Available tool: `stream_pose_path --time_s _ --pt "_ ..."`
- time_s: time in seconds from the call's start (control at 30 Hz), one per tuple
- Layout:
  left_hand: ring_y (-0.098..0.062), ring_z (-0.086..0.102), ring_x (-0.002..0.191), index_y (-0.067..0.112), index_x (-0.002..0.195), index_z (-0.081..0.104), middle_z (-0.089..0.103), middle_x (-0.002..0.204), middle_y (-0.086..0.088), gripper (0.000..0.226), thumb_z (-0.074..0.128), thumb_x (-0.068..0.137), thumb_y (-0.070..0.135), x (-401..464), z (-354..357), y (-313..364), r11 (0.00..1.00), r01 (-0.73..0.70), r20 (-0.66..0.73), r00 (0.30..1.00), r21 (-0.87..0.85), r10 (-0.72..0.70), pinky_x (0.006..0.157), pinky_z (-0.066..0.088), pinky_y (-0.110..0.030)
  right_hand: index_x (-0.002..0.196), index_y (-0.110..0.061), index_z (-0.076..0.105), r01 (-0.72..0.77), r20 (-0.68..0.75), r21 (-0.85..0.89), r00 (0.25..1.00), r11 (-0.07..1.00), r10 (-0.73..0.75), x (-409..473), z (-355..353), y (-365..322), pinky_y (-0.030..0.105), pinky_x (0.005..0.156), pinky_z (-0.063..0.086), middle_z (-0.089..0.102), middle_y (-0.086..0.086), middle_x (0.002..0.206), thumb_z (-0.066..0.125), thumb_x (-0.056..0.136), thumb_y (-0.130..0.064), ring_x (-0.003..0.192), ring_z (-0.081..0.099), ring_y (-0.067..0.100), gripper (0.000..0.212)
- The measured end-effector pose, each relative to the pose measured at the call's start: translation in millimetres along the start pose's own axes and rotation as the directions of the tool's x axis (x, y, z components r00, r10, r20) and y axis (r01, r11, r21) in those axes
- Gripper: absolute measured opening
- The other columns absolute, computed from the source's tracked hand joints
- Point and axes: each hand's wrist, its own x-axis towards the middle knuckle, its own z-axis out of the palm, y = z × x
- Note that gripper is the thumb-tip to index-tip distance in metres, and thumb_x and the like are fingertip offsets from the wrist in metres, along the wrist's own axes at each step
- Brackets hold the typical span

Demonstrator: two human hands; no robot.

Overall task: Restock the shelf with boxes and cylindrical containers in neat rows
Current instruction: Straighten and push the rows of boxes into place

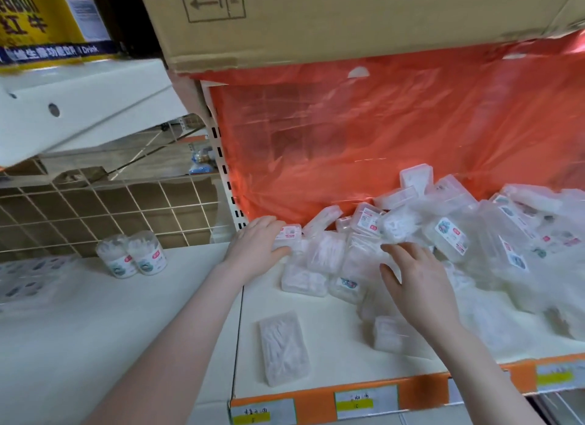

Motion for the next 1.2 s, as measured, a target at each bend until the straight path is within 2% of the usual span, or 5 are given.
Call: stream_pose_path --time_s 0.37,0.67,0.93,1.07,1.2 --pt "-0.023 0.037 0.130 0.027 0.142 0.037 0.044 0.137 0.000 0.059 0.051 0.090 0.051 25.6 7.3 -19.9 0.999 -0.043 0.202 0.979 -0.002 0.042 0.104 0.034 -0.038 0.095 -0.005 0.069 -0.008 0.006 -0.025 1.000 1.000 0.009 4.6 7.0 -6.6 0.042 0.067 0.051 0.065 0.013 0.087 0.079 0.065 -0.001 0.073 0.060 0.037 0.032" --pt "-0.021 0.046 0.107 0.027 0.118 0.047 0.049 0.116 -0.001 0.048 0.066 0.079 0.048 35.3 9.1 -26.1 0.998 -0.040 0.169 0.984 -0.049 0.048 0.089 0.041 -0.036 0.094 -0.004 0.068 0.017 0.014 -0.042 1.000 0.999 -0.016 4.3 8.5 -9.7 0.042 0.064 0.051 0.065 0.014 0.086 0.079 0.065 -0.001 0.070 0.059 0.038 0.031" --pt "-0.023 0.044 0.117 0.018 0.131 0.044 0.049 0.126 -0.003 0.068 0.068 0.076 0.050 38.1 11.0 -24.7 0.998 -0.060 0.174 0.983 0.006 0.058 0.095 0.041 -0.038 0.095 -0.006 0.069 0.019 0.047 -0.050 0.999 0.999 -0.017 3.6 8.8 -17.1 0.041 0.062 0.051 0.064 0.012 0.084 0.078 0.066 -0.004 0.070 0.059 0.036 0.031" --pt "-0.022 0.045 0.108 0.018 0.115 0.054 0.047 0.110 -0.002 0.053 0.067 0.075 0.051 27.1 14.6 -25.0 0.999 -0.044 0.111 0.993 0.022 0.041 0.087 0.042 -0.034 0.095 -0.006 0.069 0.027 0.046 -0.038 0.999 0.999 -0.025 2.3 8.0 -21.5 0.040 0.061 0.051 0.064 0.012 0.082 0.079 0.065 -0.003 0.070 0.060 0.035 0.031" --pt "-0.018 0.042 0.113 0.021 0.123 0.050 0.047 0.116 0.002 0.059 0.070 0.073 0.046 2.8 14.0 -29.5 0.999 0.016 0.026 1.000 -0.030 -0.015 0.090 0.040 -0.031 0.092 -0.005 0.068 0.041 0.061 -0.016 0.997 0.999 -0.040 0.7 7.6 -28.4 0.041 0.060 0.052 0.064 0.013 0.082 0.078 0.065 -0.002 0.071 0.060 0.037 0.029"
